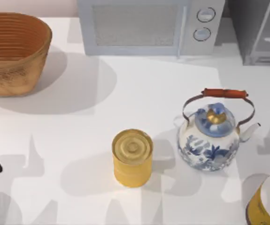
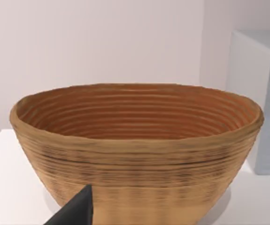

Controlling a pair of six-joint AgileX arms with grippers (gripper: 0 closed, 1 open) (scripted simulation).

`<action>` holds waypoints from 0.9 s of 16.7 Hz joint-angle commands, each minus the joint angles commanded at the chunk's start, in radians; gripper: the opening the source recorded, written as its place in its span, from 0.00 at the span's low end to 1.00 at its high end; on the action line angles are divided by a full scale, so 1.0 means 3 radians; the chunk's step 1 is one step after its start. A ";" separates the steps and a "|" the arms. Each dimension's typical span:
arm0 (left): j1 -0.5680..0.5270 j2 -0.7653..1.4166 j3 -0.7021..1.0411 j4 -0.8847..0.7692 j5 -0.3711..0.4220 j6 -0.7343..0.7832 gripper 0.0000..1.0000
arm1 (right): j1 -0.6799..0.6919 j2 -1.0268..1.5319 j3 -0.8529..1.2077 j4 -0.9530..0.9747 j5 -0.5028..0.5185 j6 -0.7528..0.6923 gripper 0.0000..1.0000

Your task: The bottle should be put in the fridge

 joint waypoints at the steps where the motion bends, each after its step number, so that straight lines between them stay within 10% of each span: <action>1: 0.0000 0.0000 0.0000 0.0000 0.0000 0.0000 1.00 | -0.0034 0.0300 0.0152 0.0173 -0.0044 -0.0004 0.01; 15: 0.0000 0.0000 0.0000 0.0000 0.0000 0.0000 1.00 | -0.0599 0.4935 0.2219 0.2541 -0.0599 0.0019 0.01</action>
